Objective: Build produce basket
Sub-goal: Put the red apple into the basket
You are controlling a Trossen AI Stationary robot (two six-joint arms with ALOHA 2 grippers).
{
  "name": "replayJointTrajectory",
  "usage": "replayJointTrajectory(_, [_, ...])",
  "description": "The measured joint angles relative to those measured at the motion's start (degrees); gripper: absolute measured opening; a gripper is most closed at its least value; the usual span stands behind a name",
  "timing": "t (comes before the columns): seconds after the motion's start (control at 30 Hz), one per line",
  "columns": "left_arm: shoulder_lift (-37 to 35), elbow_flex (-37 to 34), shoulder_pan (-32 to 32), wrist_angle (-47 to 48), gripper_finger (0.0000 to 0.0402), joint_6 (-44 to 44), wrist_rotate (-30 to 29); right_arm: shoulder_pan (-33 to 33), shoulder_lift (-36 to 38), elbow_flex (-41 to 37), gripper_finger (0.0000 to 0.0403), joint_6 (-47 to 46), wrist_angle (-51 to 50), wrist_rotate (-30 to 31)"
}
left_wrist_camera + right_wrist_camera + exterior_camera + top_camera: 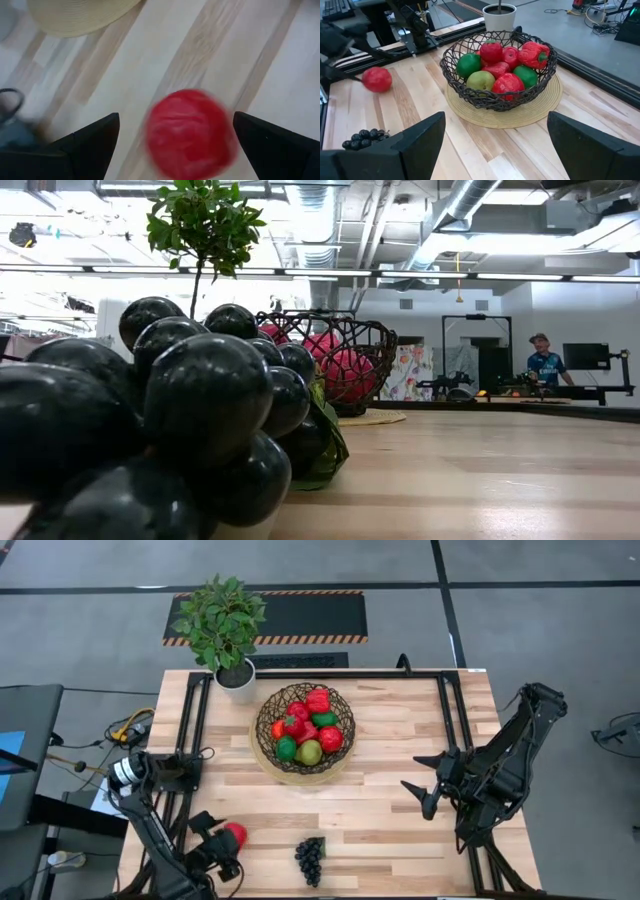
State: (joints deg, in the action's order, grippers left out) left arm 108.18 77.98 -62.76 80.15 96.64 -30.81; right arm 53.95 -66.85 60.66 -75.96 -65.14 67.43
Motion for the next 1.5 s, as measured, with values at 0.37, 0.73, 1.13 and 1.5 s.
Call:
replayJointTrajectory(0.37, [-0.11,-10.91,2.8,-18.99,0.0376,-0.38,1.67,0.0,0.0,0.0,0.0368,-0.04,0.04,-0.16])
replayJointTrajectory(0.73, [-0.17,-10.27,3.04,-19.16,0.0349,1.2,9.59,0.0,0.0,0.0,0.0368,0.13,-0.02,-0.38])
replayJointTrajectory(1.13, [0.13,-1.69,7.22,-13.62,0.0333,-1.82,4.7,0.0,0.0,0.0,0.0368,0.11,-0.39,-0.52])
replayJointTrajectory(1.5, [0.09,4.87,17.91,-11.54,0.0332,-15.47,-14.29,0.0,0.0,0.0,0.0368,0.09,-0.37,-0.61])
